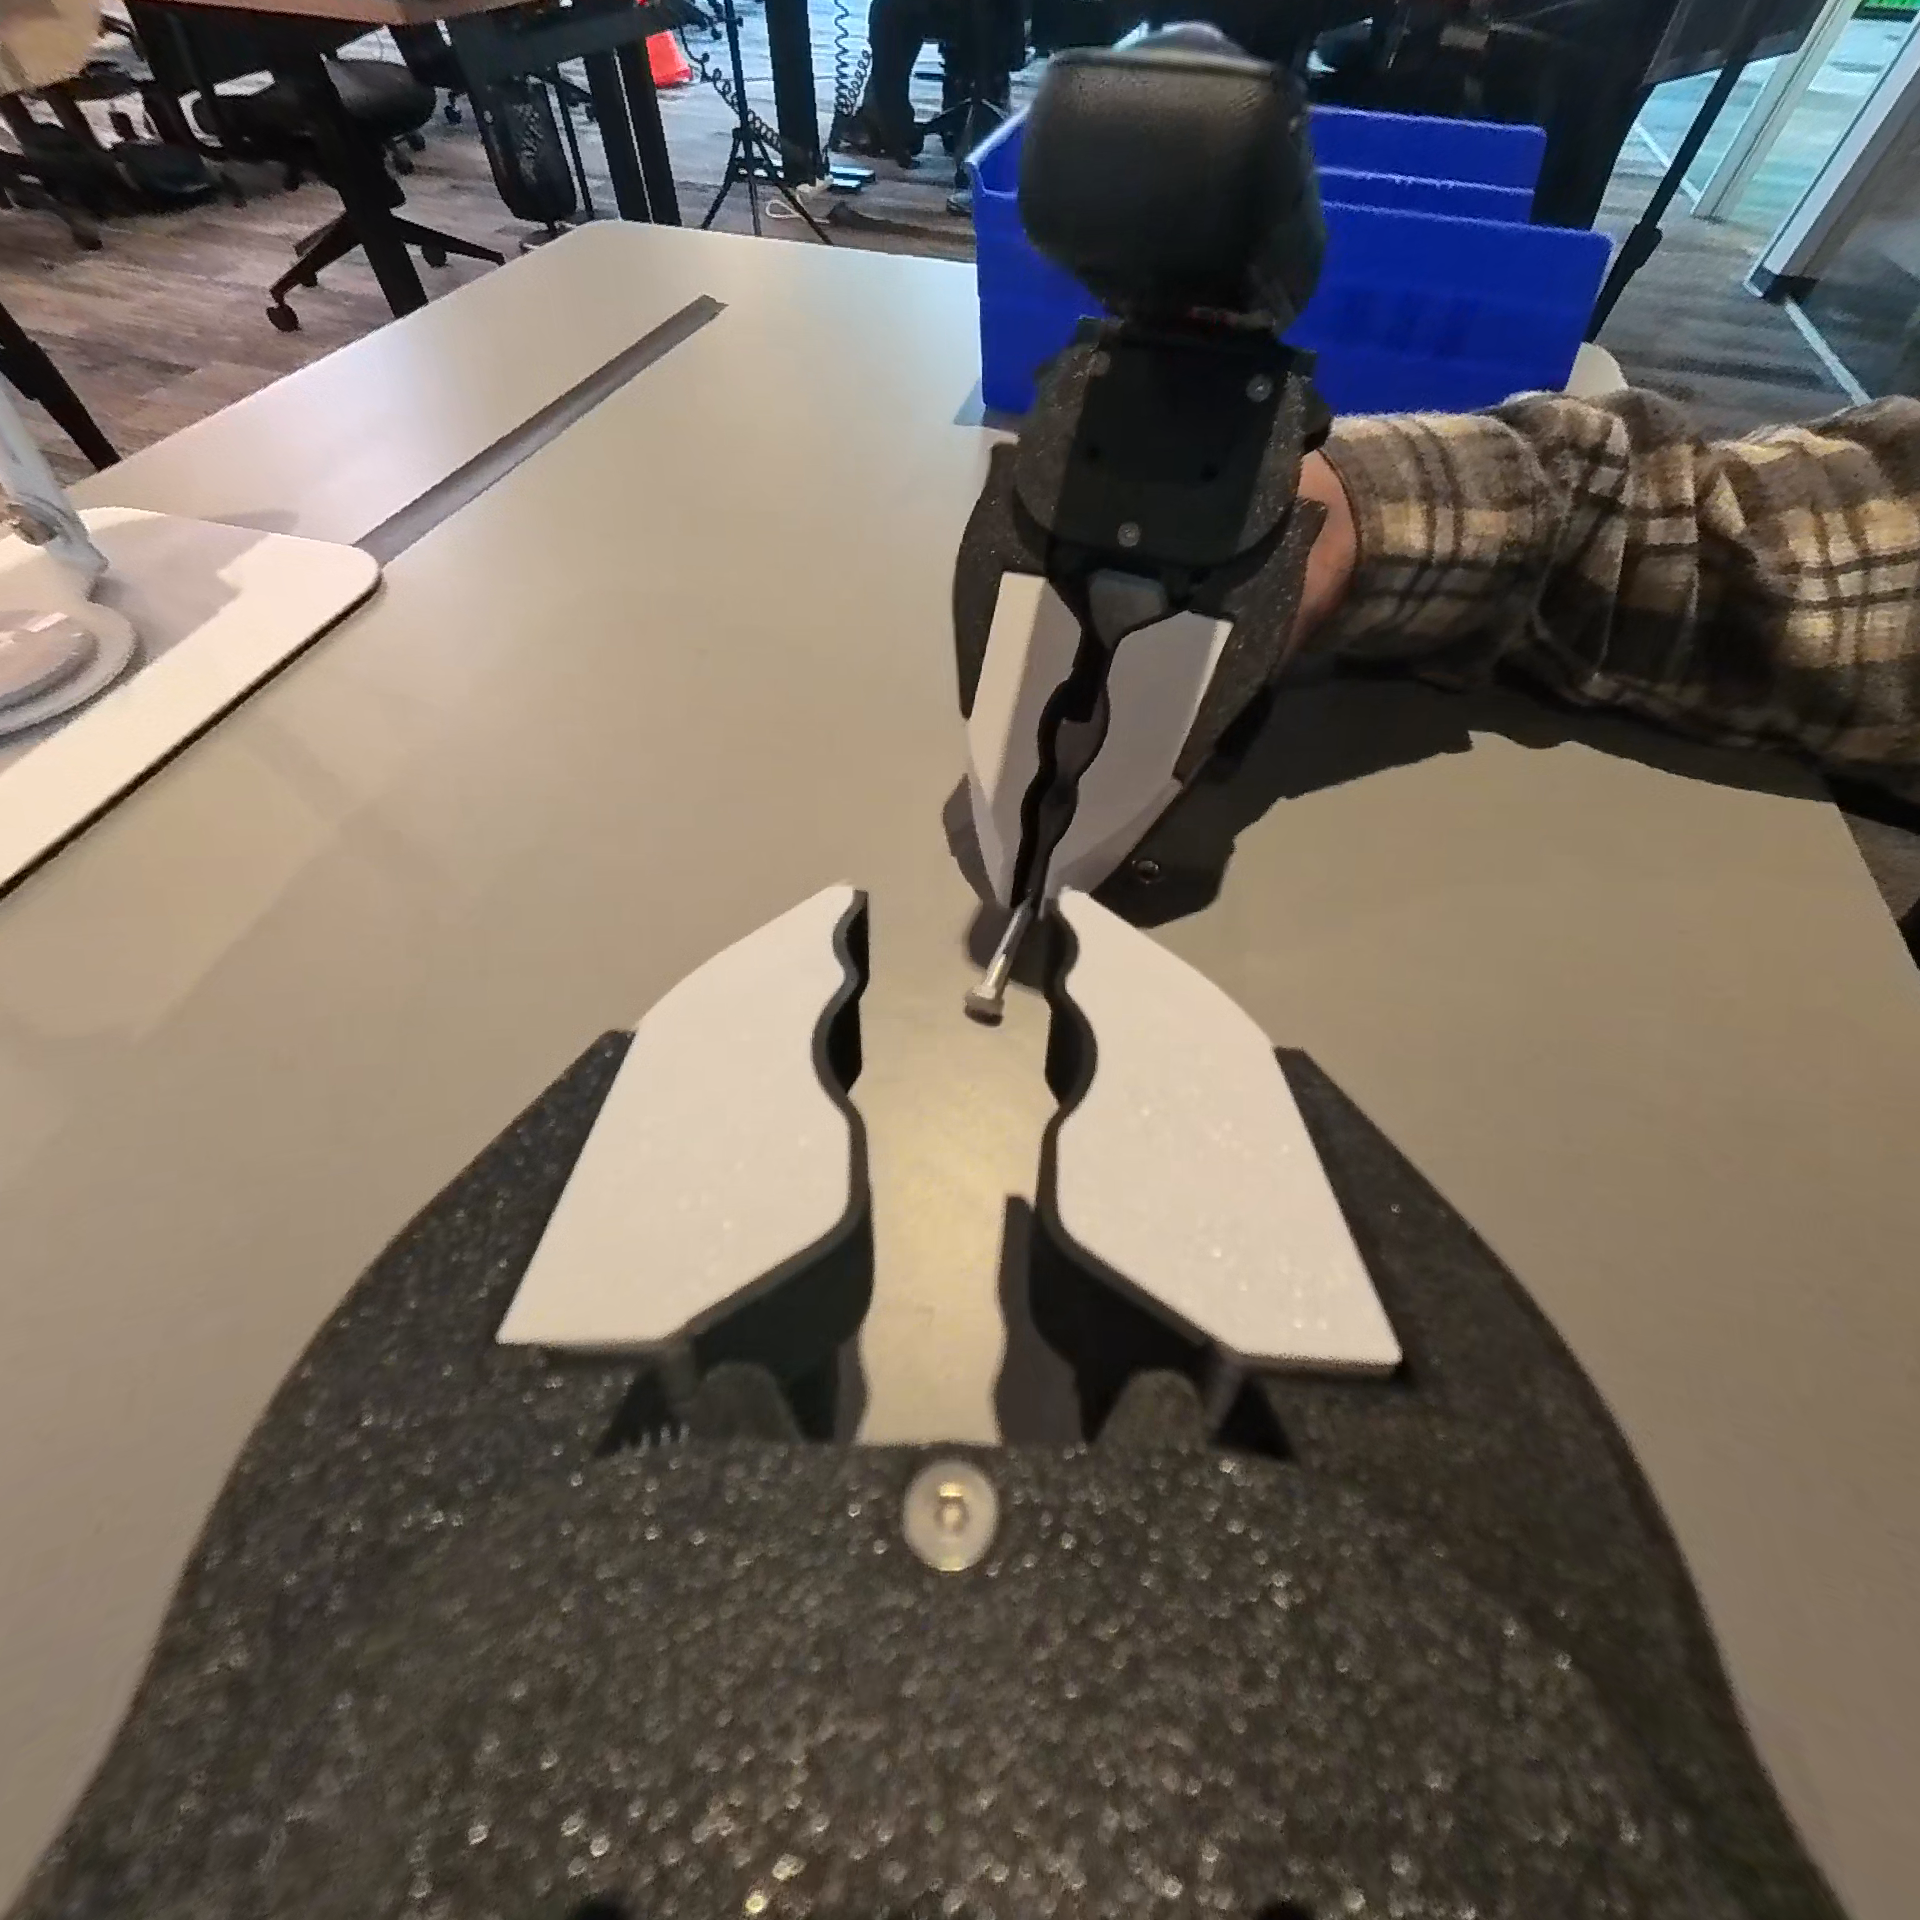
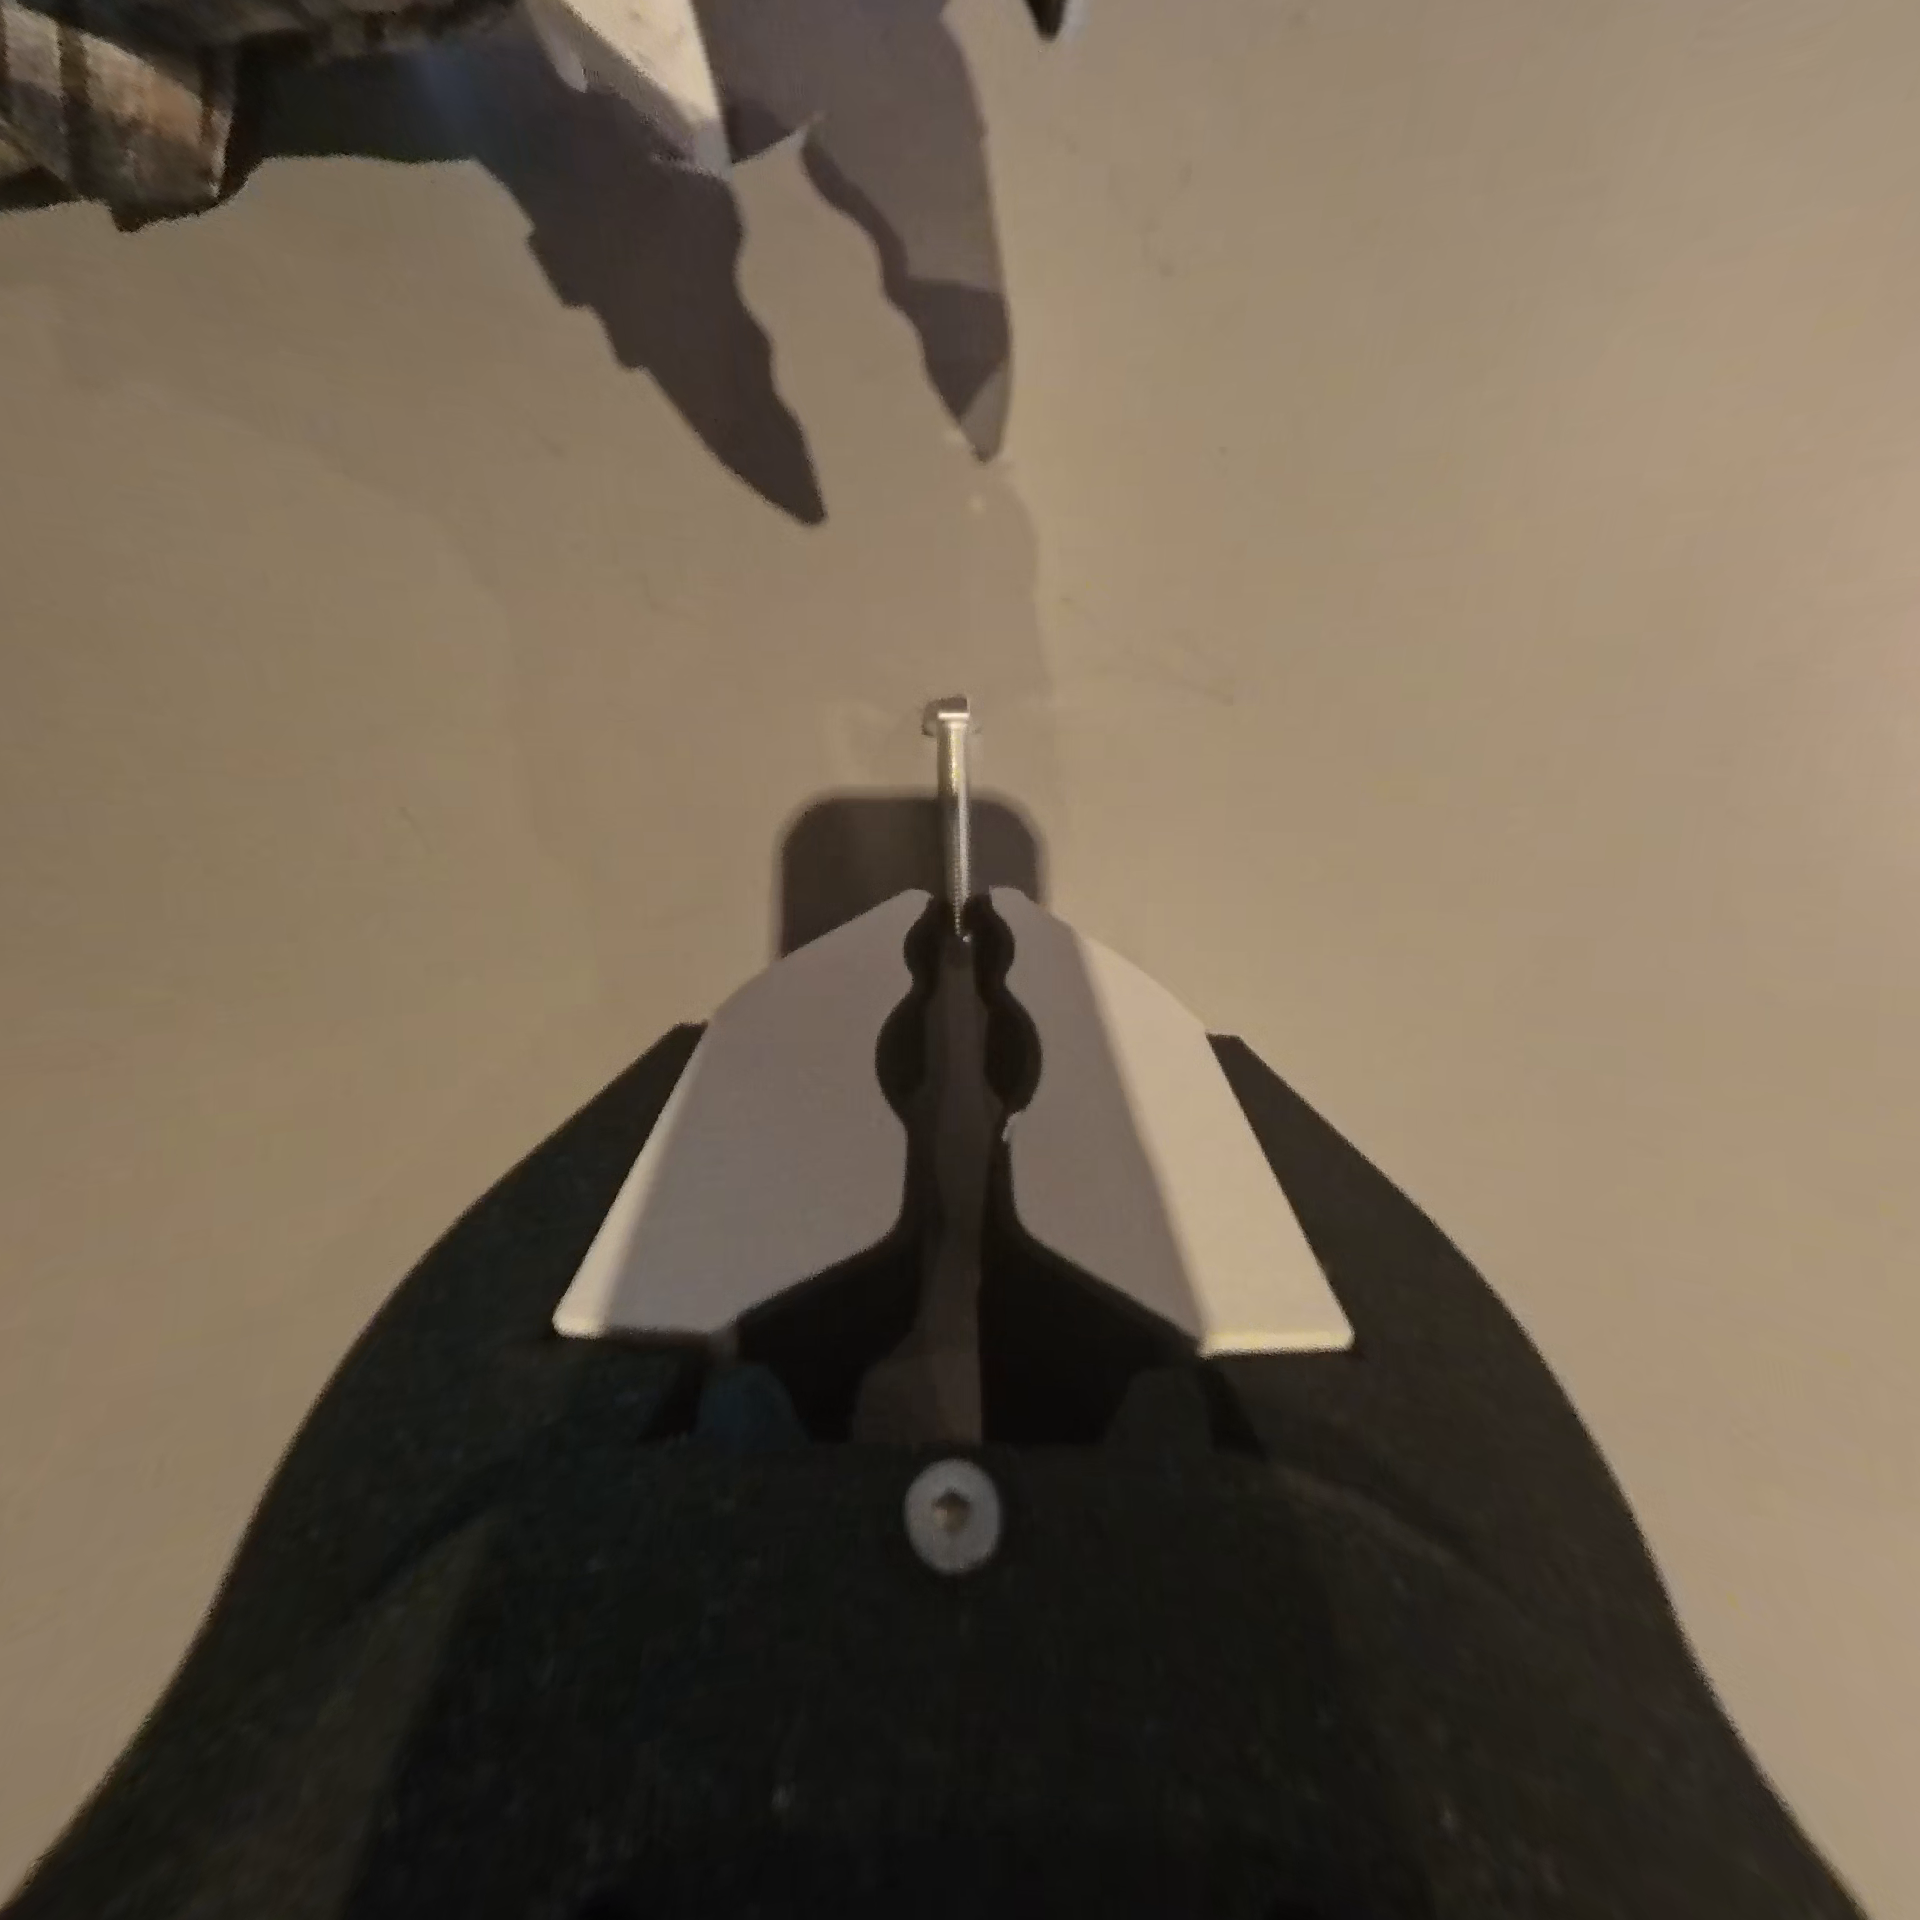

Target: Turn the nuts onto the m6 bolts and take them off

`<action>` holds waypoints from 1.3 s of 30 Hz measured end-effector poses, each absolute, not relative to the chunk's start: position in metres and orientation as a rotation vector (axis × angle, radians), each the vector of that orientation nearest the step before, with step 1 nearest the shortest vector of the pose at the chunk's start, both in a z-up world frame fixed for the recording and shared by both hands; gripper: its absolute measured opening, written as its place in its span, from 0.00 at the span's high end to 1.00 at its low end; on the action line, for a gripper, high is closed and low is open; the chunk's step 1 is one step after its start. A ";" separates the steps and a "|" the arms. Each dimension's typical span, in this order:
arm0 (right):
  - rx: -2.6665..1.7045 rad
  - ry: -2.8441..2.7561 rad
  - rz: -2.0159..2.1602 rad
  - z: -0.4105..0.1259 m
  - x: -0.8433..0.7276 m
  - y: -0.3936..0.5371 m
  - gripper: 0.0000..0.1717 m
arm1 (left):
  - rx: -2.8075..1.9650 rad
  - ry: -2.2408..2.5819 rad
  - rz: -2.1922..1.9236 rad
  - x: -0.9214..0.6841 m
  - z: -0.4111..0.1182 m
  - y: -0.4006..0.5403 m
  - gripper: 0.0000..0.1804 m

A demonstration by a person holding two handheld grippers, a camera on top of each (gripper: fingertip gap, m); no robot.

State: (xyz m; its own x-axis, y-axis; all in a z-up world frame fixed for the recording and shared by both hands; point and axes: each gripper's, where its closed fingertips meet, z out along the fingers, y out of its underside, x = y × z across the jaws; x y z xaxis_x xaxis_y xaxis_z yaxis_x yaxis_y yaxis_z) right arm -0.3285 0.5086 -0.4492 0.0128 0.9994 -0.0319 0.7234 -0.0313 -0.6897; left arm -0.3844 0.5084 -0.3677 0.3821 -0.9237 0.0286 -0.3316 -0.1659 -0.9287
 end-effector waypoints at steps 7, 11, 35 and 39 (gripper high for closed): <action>-1.847 -1.826 0.631 -0.436 -0.312 0.506 0.97 | -1.696 1.071 -0.790 -0.393 -0.359 0.512 0.83; -1.893 -1.904 0.529 -0.427 -0.297 0.506 0.97 | -1.709 1.085 -0.772 -0.393 -0.361 0.512 0.83; -1.889 -2.021 0.340 -0.385 -0.292 0.502 0.97 | -1.731 1.146 -0.817 -0.380 -0.369 0.501 0.82; -1.884 -2.026 0.334 -0.384 -0.294 0.500 0.97 | -1.722 1.148 -0.818 -0.378 -0.367 0.500 0.82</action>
